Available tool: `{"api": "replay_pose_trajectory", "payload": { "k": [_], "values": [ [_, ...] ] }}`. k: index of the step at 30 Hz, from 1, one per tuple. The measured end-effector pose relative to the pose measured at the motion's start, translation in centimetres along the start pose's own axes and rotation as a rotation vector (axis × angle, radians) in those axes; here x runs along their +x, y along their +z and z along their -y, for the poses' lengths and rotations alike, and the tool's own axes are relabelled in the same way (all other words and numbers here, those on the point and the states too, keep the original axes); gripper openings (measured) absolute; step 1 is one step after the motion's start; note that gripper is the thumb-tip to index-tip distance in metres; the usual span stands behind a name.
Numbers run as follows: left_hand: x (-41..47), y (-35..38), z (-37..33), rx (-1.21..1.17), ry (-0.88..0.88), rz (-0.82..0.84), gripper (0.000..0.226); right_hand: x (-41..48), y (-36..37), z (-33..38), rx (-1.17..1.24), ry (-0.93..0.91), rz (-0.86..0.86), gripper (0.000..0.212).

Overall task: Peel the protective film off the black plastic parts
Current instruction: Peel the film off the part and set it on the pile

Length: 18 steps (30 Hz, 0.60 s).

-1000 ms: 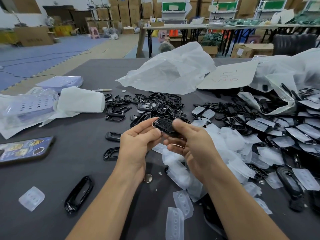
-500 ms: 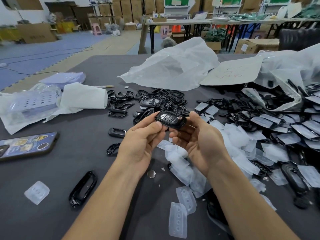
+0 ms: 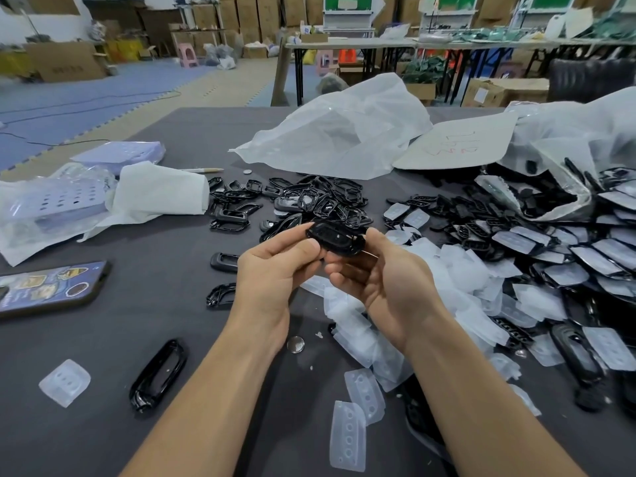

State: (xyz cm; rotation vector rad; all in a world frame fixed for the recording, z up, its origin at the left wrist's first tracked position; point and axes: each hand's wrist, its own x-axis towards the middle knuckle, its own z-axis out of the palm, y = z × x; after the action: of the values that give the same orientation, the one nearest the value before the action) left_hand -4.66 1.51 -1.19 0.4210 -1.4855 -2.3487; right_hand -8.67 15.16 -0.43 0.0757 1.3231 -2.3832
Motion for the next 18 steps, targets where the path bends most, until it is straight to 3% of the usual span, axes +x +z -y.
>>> {"api": "replay_pose_trajectory", "payload": {
  "k": [6, 9, 12, 16, 18],
  "values": [
    [-0.4, 0.3, -0.2, 0.061, 0.16, -0.012, 0.028, 0.0, 0.0, -0.1, -0.028, -0.003, -0.039, 0.025],
    [-0.5, 0.1, -0.2, 0.278, 0.415, 0.0, 0.032, 0.0, 0.2, -0.3, -0.027, 0.005, -0.051, 0.034],
    [-0.9, -0.1, 0.3, 0.584, 0.574, 0.136, 0.038, -0.1, 0.3, -0.4, -0.022, 0.032, -0.019, 0.041],
    [-1.0, 0.0, 1.1, 0.68, 0.643, 0.161, 0.042, -0.1, 0.4, -0.6, -0.037, 0.08, -0.035, 0.038],
    [-0.7, 0.1, 0.9, 0.582, 0.565, 0.091, 0.04, -0.1, 0.5, -0.4, 0.043, 0.105, -0.021, 0.032]
  ]
}}
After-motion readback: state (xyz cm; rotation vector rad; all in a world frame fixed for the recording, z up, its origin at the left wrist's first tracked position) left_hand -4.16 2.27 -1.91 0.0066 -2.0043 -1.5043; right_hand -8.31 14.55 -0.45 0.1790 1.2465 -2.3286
